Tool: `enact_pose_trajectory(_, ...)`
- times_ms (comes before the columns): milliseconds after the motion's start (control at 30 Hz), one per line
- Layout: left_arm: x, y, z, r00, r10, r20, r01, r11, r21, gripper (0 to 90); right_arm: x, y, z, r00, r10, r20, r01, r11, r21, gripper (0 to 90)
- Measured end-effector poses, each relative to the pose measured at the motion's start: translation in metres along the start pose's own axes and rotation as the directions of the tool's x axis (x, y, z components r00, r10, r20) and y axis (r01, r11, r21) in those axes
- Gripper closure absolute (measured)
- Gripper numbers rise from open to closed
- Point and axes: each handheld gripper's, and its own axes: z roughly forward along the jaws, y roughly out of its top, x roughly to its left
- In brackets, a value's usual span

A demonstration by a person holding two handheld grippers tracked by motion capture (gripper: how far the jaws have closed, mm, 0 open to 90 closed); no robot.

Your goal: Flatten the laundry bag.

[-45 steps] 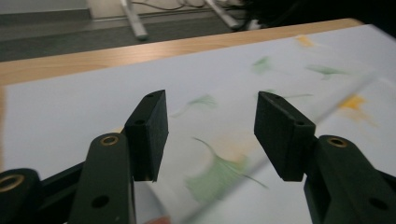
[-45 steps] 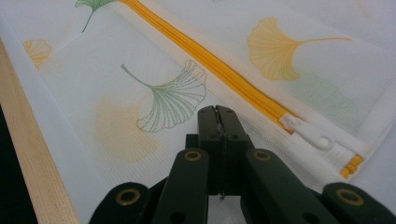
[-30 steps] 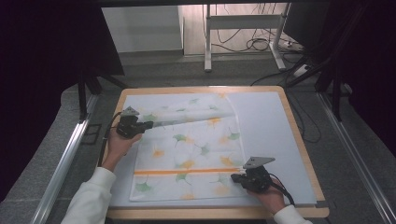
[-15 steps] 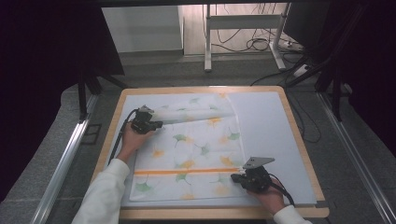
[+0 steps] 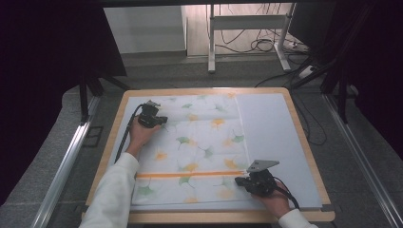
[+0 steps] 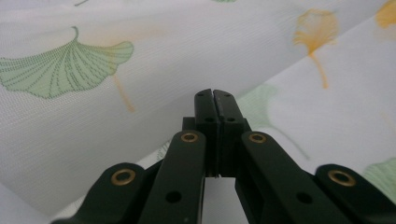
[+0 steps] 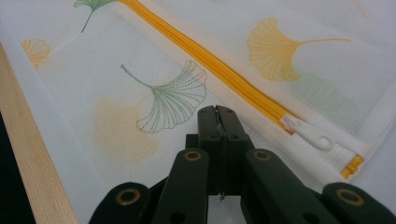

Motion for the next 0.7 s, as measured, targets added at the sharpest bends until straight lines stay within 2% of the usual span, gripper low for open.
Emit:
enact_pose_trajectory(133,0.001,-0.001,-0.01,1.0,0.003,-0.003,-0.003,0.9999,-0.011,90.0,0.0,0.0,0.0,1.0,0.001,0.002,-0.001,1.0,0.001,89.3)
enact_pose_trajectory(167,0.003,-0.004,-0.016,0.9999,-0.014,0.001,0.014,0.9995,-0.027,89.9,0.0,0.0,0.0,1.0,0.0,0.003,0.0,1.0,0.001,89.3)
enact_pose_trajectory(300,0.004,-0.01,-0.021,0.9998,-0.019,0.003,0.019,0.9991,-0.037,90.0,0.0,0.0,0.0,1.0,0.001,0.0,-0.001,1.0,0.0,89.3)
enact_pose_trajectory(400,0.007,-0.011,-0.015,0.9993,-0.019,-0.031,0.019,0.9996,-0.02,90.0,0.0,0.0,0.0,1.0,0.004,0.001,-0.004,1.0,-0.001,89.3)
enact_pose_trajectory(500,0.013,-0.006,-0.005,0.9978,-0.041,-0.052,0.04,0.9987,-0.032,90.0,0.0,0.0,0.0,1.0,0.007,0.0,-0.007,1.0,-0.001,89.3)
enact_pose_trajectory(567,0.017,0.0,0.007,0.9962,-0.074,-0.048,0.072,0.9968,-0.034,90.0,0.0,0.0,0.0,0.9999,0.013,-0.001,-0.013,0.9999,-0.003,89.3)
enact_pose_trajectory(633,0.017,0.006,0.017,0.9957,-0.07,-0.06,0.068,0.9973,-0.028,90.0,-0.001,-0.001,0.0,0.9999,0.014,-0.004,-0.014,0.9999,-0.004,89.3)
enact_pose_trajectory(700,0.017,0.009,0.019,0.996,-0.066,-0.061,0.065,0.9976,-0.026,90.0,-0.001,-0.001,0.0,0.9999,0.015,-0.006,-0.015,0.9999,-0.004,89.3)
